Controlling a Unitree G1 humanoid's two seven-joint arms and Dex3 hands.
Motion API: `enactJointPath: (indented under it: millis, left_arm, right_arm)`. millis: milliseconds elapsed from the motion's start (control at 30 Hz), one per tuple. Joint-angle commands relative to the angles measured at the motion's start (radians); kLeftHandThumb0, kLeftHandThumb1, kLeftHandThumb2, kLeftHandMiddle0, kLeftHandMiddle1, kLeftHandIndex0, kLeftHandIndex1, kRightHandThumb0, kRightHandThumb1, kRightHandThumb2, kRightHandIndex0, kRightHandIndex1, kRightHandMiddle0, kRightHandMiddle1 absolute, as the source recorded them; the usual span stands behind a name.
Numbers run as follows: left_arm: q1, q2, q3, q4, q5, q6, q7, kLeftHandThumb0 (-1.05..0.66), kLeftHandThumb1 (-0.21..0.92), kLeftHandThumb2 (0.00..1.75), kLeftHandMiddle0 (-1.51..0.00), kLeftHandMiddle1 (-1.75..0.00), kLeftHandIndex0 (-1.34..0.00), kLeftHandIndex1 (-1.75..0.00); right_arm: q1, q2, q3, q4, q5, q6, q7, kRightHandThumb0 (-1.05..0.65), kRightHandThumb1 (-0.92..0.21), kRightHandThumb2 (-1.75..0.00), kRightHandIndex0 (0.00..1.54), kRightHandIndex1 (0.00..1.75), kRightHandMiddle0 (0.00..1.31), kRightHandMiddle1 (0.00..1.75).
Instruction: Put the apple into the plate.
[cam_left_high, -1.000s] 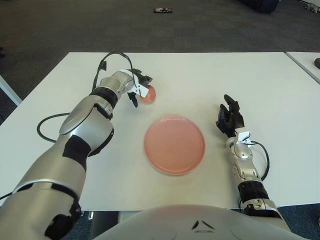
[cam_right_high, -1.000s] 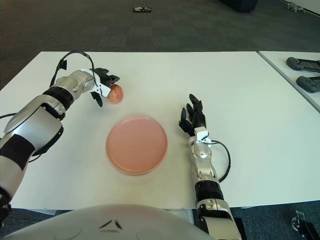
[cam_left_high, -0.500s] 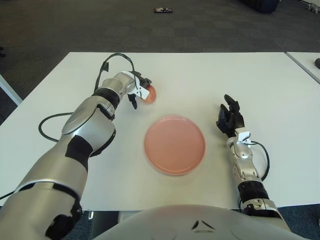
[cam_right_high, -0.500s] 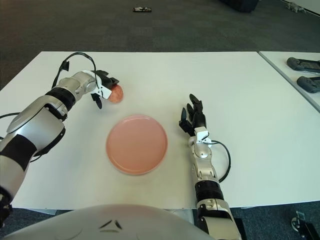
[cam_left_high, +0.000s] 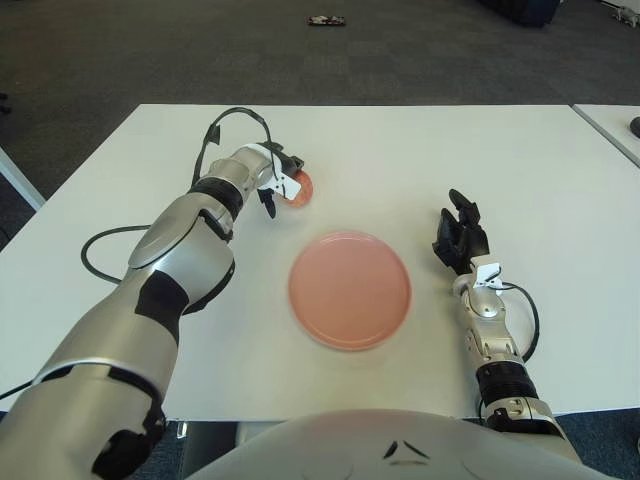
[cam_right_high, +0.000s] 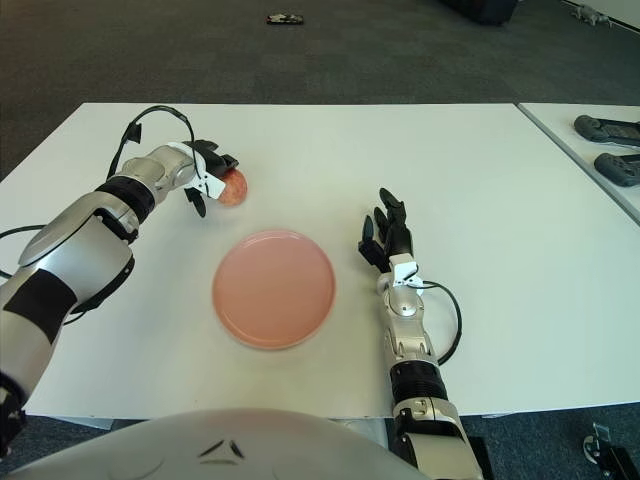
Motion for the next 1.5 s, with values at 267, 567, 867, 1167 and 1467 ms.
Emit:
enactJointPath:
  millis: [267,567,867,1167,1467]
  left_arm:
    - [0.021,-0.021,-0.001,0.014,0.001,0.013,0.073,-0.98,0.75,0.04,0.00,0.00,0.00,-0.27]
    - [0.036,-0.031,0.019,0.021,-0.019,0.007,0.119,-0.98,0.73,0.03,0.00,0.00,0.00,-0.24]
    - [0.040,-0.035,0.025,0.024,-0.026,0.010,0.132,-0.98,0.73,0.03,0.00,0.00,0.00,-0.24]
    - [0.052,-0.050,0.032,0.030,-0.034,0.032,0.165,-0.95,0.72,0.02,0.00,0.00,0.00,-0.24]
    - [0.079,-0.061,0.042,0.041,-0.045,0.038,0.237,-0.98,0.72,0.03,0.00,0.00,0.00,-0.28]
  right_arm:
    - [0.040,0.013,0.002,0.043,0.002,0.038,-0.004,-0.66,-0.92,-0.80,0.20,0.00,0.00,0.48]
    - [0.043,0.016,0.002,0.047,0.001,0.029,-0.011,-0.66,-0.92,-0.81,0.21,0.01,0.00,0.50]
    - [0.045,0.017,0.003,0.045,0.001,0.031,-0.013,-0.65,-0.92,-0.80,0.22,0.01,0.00,0.51]
    - [0.047,0.016,0.002,0.044,0.001,0.036,-0.017,-0.67,-0.92,-0.81,0.21,0.00,0.00,0.49]
    - [0.052,0.012,0.003,0.035,-0.001,0.048,-0.016,-0.68,-0.92,-0.81,0.20,0.00,0.00,0.48]
